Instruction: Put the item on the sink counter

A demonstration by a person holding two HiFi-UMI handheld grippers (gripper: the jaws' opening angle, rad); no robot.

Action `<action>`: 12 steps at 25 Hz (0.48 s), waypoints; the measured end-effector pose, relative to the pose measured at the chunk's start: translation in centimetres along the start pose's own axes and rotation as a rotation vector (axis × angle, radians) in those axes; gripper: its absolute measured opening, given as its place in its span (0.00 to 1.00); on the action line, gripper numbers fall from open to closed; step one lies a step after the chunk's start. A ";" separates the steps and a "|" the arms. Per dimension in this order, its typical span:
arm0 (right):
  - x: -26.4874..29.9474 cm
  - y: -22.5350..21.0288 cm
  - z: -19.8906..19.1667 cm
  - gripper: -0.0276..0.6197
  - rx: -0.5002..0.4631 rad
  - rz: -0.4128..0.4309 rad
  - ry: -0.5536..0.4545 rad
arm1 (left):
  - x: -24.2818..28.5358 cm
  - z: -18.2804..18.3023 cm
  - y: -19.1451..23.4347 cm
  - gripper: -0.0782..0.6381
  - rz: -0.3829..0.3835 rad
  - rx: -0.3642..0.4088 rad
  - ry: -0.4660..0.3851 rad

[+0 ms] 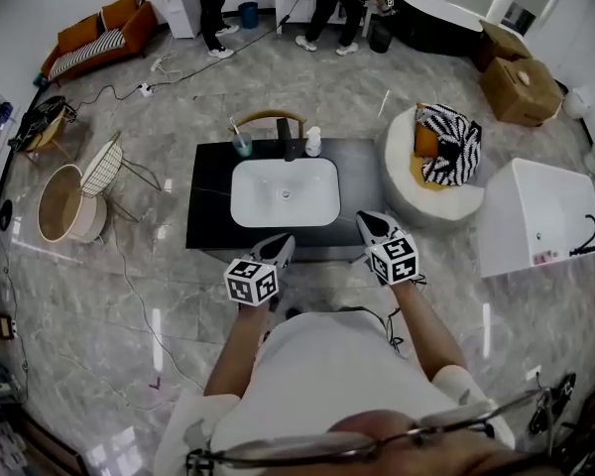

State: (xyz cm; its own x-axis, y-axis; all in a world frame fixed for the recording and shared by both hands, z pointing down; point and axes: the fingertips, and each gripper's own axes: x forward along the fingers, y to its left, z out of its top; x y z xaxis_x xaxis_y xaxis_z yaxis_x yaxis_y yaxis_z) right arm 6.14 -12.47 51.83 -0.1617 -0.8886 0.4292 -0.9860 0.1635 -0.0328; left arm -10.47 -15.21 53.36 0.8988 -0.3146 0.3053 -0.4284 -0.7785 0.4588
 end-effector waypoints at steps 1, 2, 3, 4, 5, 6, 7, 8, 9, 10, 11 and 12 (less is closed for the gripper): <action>-0.8 -0.4 0.0 0.05 0.012 0.005 -0.006 | 0.2 0.1 -0.6 0.12 0.003 0.000 -0.004; -1.5 -0.8 -0.1 0.05 0.027 0.010 -0.012 | 0.3 0.1 -1.2 0.12 0.006 0.001 -0.008; -2.3 -1.2 -0.2 0.05 0.043 0.015 -0.018 | 0.5 0.1 -1.8 0.12 0.009 0.001 -0.011; -3.1 -1.5 -0.3 0.05 0.059 0.022 -0.025 | 0.6 0.1 -2.5 0.12 0.012 0.002 -0.014; -3.8 -1.9 -0.4 0.05 0.073 0.030 -0.031 | 0.6 0.2 -3.2 0.12 0.016 0.002 -0.020; -4.5 -2.1 -0.5 0.05 0.082 0.039 -0.037 | 0.6 0.2 -3.8 0.12 0.018 0.002 -0.027; -5.1 -2.4 -0.6 0.05 0.086 0.047 -0.043 | 0.6 0.3 -4.5 0.12 0.021 0.003 -0.034; -5.7 -2.6 -0.6 0.05 0.087 0.053 -0.049 | 0.6 0.3 -5.0 0.12 0.025 0.003 -0.040; -6.2 -2.9 -0.6 0.05 0.085 0.058 -0.056 | 0.5 0.4 -5.5 0.12 0.029 0.002 -0.045; -6.8 -3.2 -0.6 0.05 0.084 0.061 -0.064 | 0.5 0.3 -6.0 0.12 0.034 0.001 -0.050; -7.3 -3.6 -0.7 0.05 0.084 0.062 -0.071 | 0.5 0.3 -6.4 0.12 0.038 0.000 -0.053; -7.8 -4.1 -0.9 0.05 0.085 0.063 -0.077 | 0.7 0.2 -6.8 0.12 0.042 0.001 -0.057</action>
State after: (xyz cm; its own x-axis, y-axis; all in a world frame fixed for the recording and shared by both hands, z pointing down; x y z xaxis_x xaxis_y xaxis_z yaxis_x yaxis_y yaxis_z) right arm 11.46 -5.87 49.42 -0.2229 -0.9084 0.3537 -0.9732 0.1862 -0.1351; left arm -6.94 -10.20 50.27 0.8837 -0.3775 0.2768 -0.4661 -0.7641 0.4459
